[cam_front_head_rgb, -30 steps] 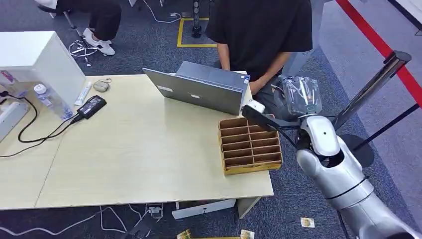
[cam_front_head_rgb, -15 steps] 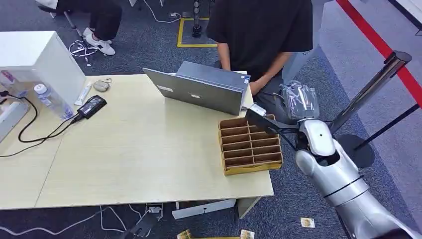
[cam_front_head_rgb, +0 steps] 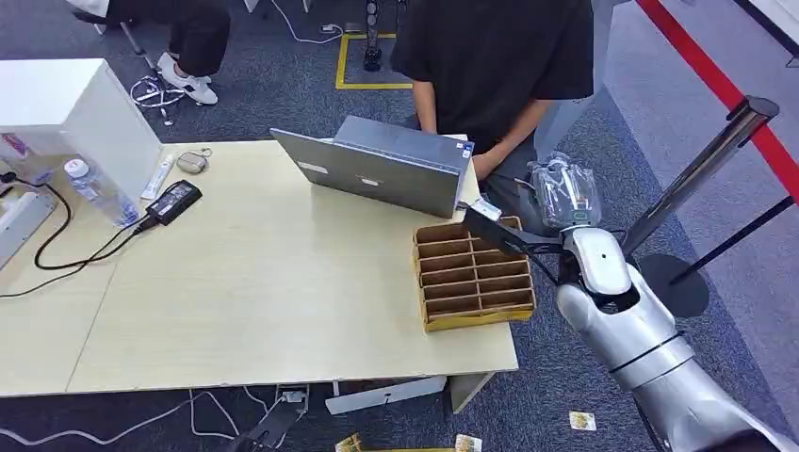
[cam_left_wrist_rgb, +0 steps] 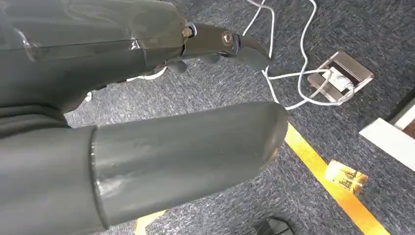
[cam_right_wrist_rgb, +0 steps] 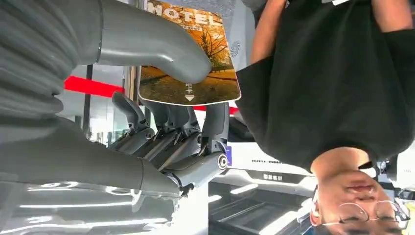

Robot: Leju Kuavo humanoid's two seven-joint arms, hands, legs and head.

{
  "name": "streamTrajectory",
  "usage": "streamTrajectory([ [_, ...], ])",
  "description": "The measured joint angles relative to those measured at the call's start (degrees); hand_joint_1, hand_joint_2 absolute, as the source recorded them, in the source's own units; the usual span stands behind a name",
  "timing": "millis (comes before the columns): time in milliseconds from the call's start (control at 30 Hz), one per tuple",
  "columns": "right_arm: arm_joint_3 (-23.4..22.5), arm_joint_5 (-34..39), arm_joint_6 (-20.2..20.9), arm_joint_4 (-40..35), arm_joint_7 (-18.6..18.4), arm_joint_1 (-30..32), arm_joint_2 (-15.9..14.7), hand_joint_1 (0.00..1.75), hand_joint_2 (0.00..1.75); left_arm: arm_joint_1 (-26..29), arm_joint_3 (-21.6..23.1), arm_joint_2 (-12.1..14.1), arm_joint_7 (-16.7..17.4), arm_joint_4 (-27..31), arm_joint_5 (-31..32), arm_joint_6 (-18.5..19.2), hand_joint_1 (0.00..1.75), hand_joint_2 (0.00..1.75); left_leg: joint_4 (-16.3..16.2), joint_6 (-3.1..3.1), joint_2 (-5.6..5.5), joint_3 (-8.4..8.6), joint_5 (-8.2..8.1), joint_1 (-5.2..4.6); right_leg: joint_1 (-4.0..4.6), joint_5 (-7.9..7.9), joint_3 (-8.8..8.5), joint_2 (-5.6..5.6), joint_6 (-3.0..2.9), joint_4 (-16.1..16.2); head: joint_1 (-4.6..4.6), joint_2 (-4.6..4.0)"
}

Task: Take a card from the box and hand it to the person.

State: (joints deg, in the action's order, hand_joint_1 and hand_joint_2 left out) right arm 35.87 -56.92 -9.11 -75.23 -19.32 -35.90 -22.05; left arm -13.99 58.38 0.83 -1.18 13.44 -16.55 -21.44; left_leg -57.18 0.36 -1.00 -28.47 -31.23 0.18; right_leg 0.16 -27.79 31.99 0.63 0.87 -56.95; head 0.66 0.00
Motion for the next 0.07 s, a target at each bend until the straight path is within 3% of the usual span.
streamTrajectory([
  [67, 0.0, 0.0, 0.0, 0.3, 0.0, -0.1, 0.0, 1.5, 1.75, 0.0, 0.0, 0.0, 0.0, 0.0, 0.0, 0.0, 0.0, 0.0, 0.0, 0.0, 0.0, 0.0, 0.0, 0.0, 0.0, 0.0, 0.0, 0.0, 0.0, 0.0, 0.0, 0.02],
])
